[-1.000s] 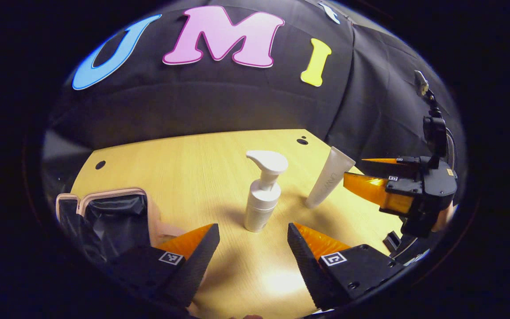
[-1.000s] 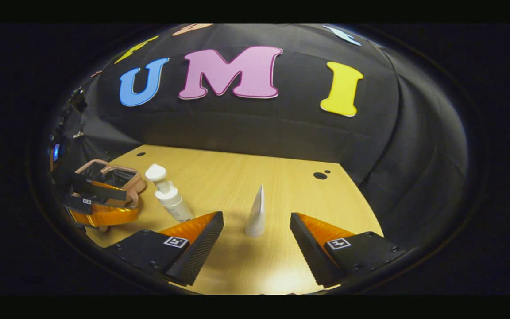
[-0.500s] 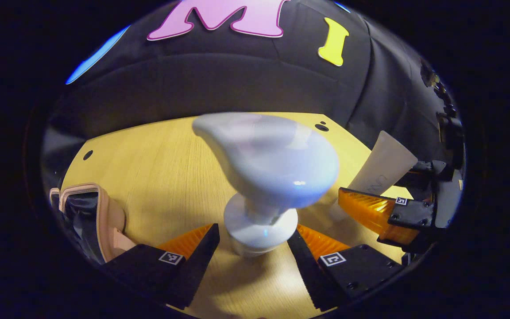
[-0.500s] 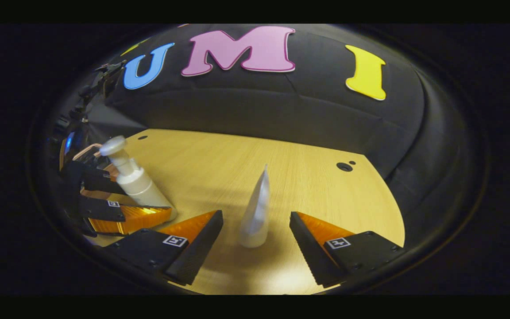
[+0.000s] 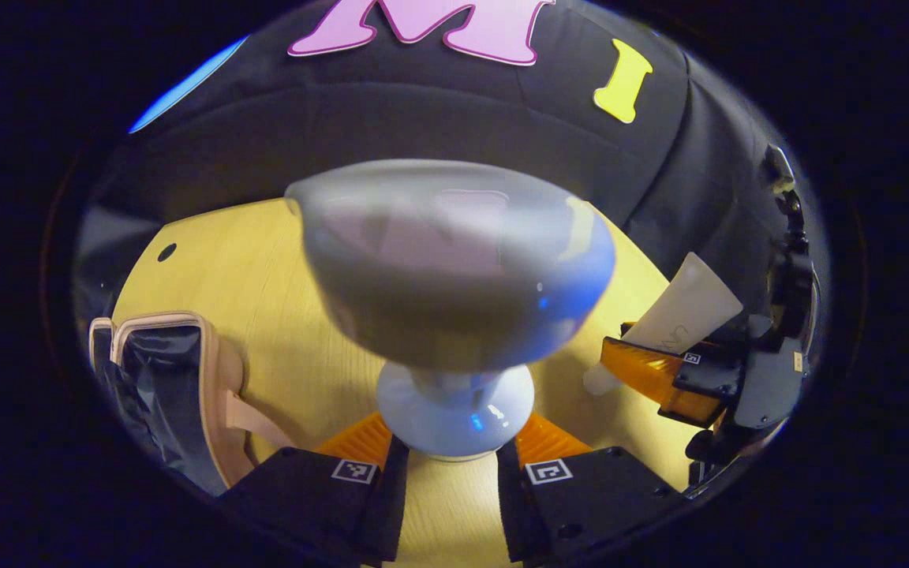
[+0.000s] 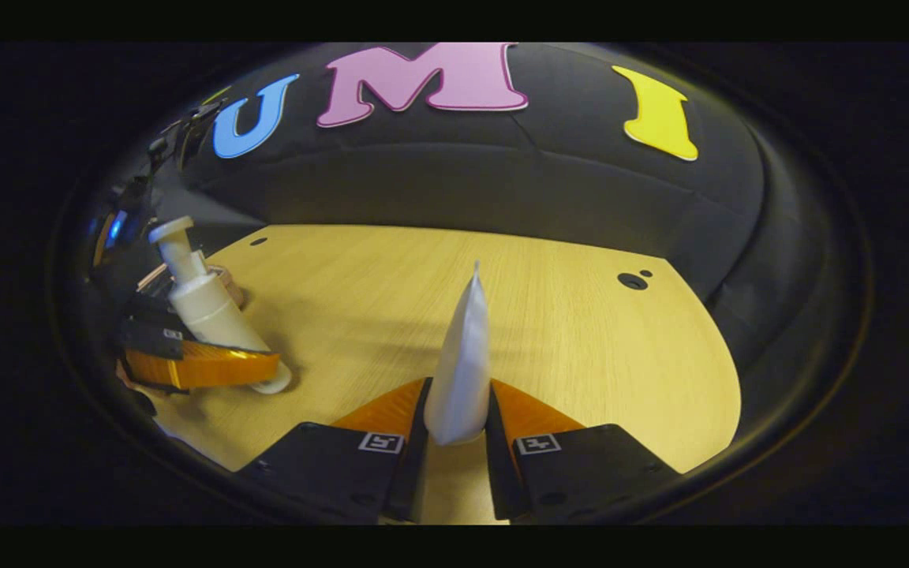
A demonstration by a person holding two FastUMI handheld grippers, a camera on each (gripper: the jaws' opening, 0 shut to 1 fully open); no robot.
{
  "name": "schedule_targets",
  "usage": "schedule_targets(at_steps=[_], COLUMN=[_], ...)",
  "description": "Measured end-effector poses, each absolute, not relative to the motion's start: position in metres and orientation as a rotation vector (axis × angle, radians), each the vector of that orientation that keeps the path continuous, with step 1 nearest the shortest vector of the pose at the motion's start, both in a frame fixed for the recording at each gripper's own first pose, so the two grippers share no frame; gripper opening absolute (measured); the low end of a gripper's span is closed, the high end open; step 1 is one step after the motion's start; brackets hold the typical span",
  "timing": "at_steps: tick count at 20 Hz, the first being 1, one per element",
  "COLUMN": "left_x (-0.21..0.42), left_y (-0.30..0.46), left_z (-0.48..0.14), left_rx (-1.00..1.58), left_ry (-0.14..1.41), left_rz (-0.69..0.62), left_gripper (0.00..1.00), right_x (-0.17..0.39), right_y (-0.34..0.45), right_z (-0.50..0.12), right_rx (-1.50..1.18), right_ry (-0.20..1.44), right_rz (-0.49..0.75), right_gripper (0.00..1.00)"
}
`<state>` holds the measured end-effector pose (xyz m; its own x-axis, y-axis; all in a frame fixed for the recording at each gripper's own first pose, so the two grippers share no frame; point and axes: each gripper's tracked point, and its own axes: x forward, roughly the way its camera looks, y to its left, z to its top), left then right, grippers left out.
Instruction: First open the suitcase, pack the skin care products into it, and then close the suitcase.
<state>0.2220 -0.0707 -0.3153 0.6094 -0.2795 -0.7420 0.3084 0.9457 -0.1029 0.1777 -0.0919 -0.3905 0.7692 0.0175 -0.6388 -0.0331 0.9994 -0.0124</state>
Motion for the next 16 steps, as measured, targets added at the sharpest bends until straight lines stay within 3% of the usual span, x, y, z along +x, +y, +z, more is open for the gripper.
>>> schedule_targets(at_steps=[3,4,7,11,16], left_x=[0.188,0.178,0.146,0.127,0.115], left_y=[-0.023,-0.002,0.074,0.169,0.233], left_z=[-0.279,-0.270,-0.263,-0.295,-0.354], left_rx=[0.070,0.080,0.104,0.189,0.073], left_ry=[0.873,0.901,1.028,1.225,1.441], left_rz=[-0.365,-0.362,-0.340,-0.237,-0.075], left_gripper=[0.53,0.53,0.53,0.54,0.54], right_x=[0.157,0.148,0.129,0.122,0.108], right_y=[-0.076,-0.069,-0.036,0.017,0.064], right_z=[-0.348,-0.336,-0.303,-0.269,-0.240], right_rx=[-0.028,-0.027,-0.016,0.039,0.016], right_ry=[0.631,0.617,0.576,0.498,0.461], right_rz=[0.022,0.016,-0.002,0.010,0.058], right_gripper=[0.36,0.31,0.36,0.36,0.36])
